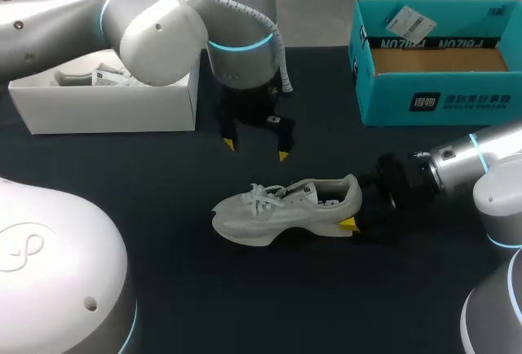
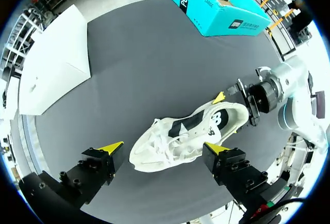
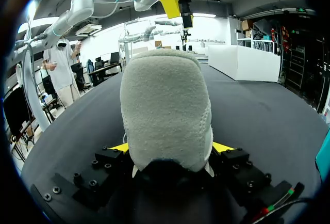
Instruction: Take the shoe out of the shoebox, open the shoe tongue, remove and reinsert the insole, then place the shoe into the shoebox
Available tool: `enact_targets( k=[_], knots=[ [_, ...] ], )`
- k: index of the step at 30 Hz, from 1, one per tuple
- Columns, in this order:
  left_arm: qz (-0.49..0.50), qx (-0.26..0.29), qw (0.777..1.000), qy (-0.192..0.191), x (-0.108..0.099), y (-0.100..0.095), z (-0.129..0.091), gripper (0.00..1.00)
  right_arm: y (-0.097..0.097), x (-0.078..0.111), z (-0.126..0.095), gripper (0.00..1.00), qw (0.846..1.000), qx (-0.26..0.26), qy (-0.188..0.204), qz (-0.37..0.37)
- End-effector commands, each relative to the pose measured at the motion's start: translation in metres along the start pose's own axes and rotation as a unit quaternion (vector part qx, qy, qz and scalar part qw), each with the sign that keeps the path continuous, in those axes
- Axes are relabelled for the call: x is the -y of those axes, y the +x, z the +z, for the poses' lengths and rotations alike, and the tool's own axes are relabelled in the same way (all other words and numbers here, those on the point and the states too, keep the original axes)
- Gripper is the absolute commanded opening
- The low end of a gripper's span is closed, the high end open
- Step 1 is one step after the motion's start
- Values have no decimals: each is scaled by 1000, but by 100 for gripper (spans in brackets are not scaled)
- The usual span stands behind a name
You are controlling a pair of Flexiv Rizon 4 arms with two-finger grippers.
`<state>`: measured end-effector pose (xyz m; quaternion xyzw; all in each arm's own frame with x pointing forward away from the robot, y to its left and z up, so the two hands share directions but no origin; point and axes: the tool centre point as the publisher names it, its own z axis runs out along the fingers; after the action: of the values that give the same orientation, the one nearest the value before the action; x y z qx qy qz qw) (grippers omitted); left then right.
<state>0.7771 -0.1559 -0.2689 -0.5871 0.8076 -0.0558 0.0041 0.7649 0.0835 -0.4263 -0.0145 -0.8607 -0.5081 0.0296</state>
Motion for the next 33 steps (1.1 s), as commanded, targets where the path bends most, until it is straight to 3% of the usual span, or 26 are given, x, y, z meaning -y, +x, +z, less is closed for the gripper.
enact_targets(
  k=[1,14,20,33],
  knots=[
    [-5,0,1000,-2,-5,22,20,100,1,4,5,0,1000,1,2,0],
    [37,8,999,6,-27,77,58,100,1,4,5,0,1000,1,2,0],
    [31,11,999,9,-23,85,68,100,1,4,5,0,1000,1,2,0],
    [-11,61,997,49,-8,87,76,100,1,4,5,0,1000,1,2,0]
  ],
)
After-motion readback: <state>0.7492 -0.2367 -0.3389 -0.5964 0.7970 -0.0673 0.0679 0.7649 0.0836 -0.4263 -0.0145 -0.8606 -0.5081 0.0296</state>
